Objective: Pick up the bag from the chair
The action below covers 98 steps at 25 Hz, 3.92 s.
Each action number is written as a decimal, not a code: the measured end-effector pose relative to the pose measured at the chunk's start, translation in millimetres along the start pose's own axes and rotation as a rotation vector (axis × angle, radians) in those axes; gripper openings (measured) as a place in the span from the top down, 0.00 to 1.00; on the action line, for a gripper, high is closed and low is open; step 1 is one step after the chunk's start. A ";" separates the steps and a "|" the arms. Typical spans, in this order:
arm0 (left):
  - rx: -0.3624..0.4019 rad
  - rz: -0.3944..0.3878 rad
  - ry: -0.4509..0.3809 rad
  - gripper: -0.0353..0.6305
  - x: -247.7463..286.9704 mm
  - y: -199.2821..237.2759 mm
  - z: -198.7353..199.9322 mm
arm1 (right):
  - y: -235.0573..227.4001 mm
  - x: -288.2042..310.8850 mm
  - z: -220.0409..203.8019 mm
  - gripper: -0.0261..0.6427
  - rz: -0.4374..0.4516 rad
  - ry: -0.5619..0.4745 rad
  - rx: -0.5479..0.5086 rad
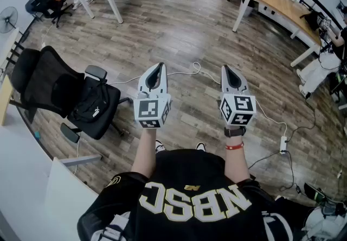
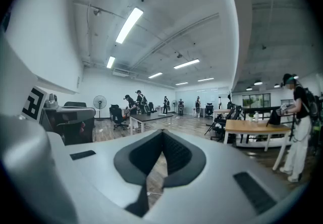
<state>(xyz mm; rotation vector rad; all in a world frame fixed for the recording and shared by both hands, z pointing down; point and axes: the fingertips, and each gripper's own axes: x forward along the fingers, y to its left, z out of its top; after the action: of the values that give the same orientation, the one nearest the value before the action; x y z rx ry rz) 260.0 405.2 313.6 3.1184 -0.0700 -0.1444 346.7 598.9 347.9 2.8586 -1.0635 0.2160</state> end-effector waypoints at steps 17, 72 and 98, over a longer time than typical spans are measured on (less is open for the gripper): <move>-0.009 0.478 0.019 0.92 -176.4 274.3 -1.8 | 343.3 126.8 20.0 0.95 0.543 -0.018 -0.048; -0.578 1.009 0.660 0.46 -344.1 659.4 -458.2 | 726.6 397.5 -433.0 0.46 0.986 0.978 -0.330; -0.712 0.837 0.930 0.84 -372.2 771.9 -627.1 | 742.5 485.7 -523.5 0.85 0.697 0.980 -0.118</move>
<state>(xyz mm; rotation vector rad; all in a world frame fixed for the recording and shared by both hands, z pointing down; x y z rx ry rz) -85.9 -338.2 988.4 1.9563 -0.9814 0.9968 170.0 -207.4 964.4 1.7118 -1.5926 1.3332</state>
